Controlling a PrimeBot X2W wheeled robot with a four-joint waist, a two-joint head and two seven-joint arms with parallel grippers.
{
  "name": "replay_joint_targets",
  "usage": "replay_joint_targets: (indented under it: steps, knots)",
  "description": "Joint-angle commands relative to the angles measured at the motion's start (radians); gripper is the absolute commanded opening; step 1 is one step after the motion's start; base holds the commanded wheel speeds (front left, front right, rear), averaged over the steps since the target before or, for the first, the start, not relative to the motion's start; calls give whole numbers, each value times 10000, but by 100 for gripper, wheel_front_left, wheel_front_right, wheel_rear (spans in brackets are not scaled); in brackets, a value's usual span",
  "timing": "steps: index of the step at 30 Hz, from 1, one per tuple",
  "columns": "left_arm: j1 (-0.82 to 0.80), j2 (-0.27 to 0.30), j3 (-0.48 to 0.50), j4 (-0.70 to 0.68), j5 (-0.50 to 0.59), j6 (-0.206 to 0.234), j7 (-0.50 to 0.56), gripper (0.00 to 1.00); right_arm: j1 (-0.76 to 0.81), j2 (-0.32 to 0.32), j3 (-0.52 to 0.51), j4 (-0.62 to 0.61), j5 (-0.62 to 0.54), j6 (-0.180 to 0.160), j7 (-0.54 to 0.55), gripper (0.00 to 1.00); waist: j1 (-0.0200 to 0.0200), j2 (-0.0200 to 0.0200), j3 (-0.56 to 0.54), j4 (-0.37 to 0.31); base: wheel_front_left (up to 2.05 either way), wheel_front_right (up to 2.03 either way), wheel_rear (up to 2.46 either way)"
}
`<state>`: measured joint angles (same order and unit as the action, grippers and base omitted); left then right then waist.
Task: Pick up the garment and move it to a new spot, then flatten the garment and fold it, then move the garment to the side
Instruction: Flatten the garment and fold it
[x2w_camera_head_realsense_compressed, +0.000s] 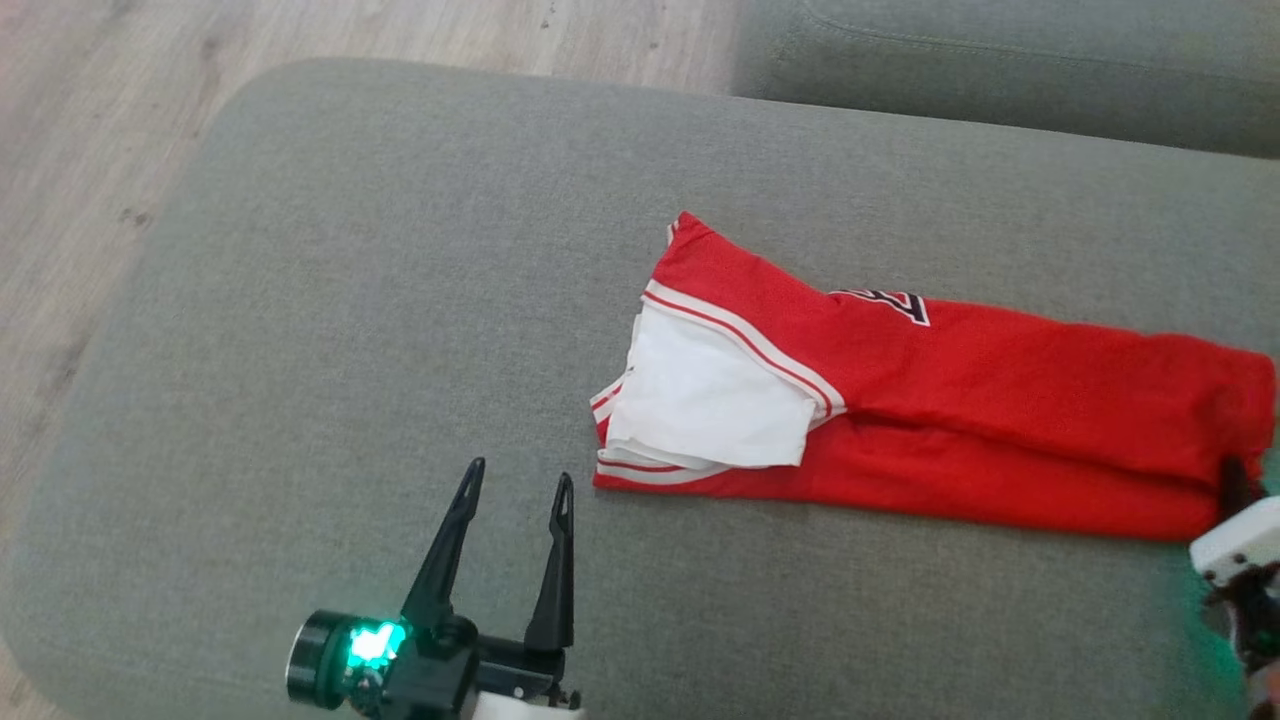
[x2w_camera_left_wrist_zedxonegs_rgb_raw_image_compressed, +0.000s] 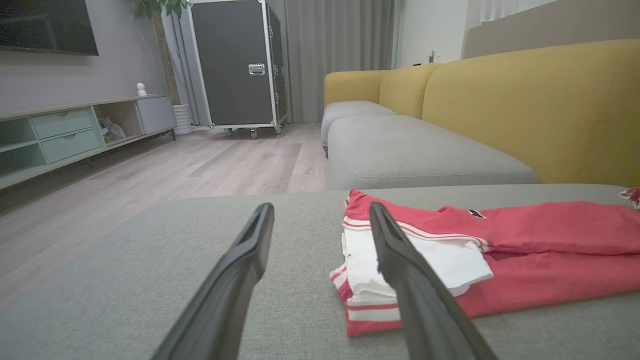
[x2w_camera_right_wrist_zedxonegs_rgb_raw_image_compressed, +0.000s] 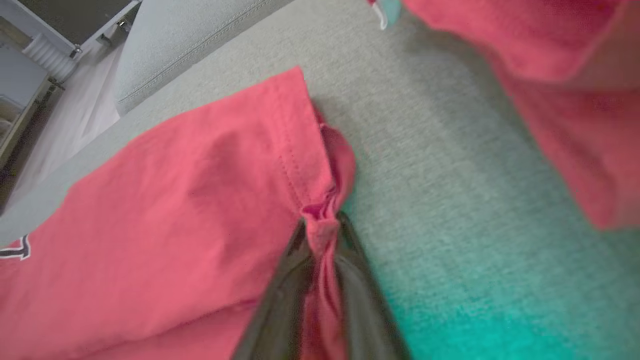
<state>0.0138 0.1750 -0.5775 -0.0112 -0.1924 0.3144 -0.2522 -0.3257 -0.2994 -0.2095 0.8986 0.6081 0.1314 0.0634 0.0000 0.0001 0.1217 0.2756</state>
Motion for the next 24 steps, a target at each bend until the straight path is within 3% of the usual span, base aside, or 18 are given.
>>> replay_joint_targets:
  steps: [1,4,10,15,19,24]
  knots:
    - [-166,-86,430,-333,103,-57,-95,100,7,74,237,-135,-113,-7,173,0,0,-1,-32,-73,0,0,0]
    - [-114,-176,582,-313,195,-189,-95,100,78,140,197,-417,-146,-7,275,0,0,-1,-120,-235,0,0,0]
    - [66,-287,860,-263,363,-420,-95,100,324,-314,13,-1468,-216,-7,206,0,0,-1,-377,-645,0,0,0]
    - [260,-342,1054,-243,480,-570,-95,100,483,-504,106,-2967,205,-7,843,0,0,-1,-622,-965,0,0,0]
    - [352,-409,1177,-219,555,-681,-95,100,582,-194,378,-4753,737,-7,1441,0,0,-1,-772,-1117,0,0,0]
    - [422,-502,1289,-161,622,-826,-95,100,503,805,1087,-6807,1037,-7,2308,0,0,-1,-901,-1154,0,0,0]
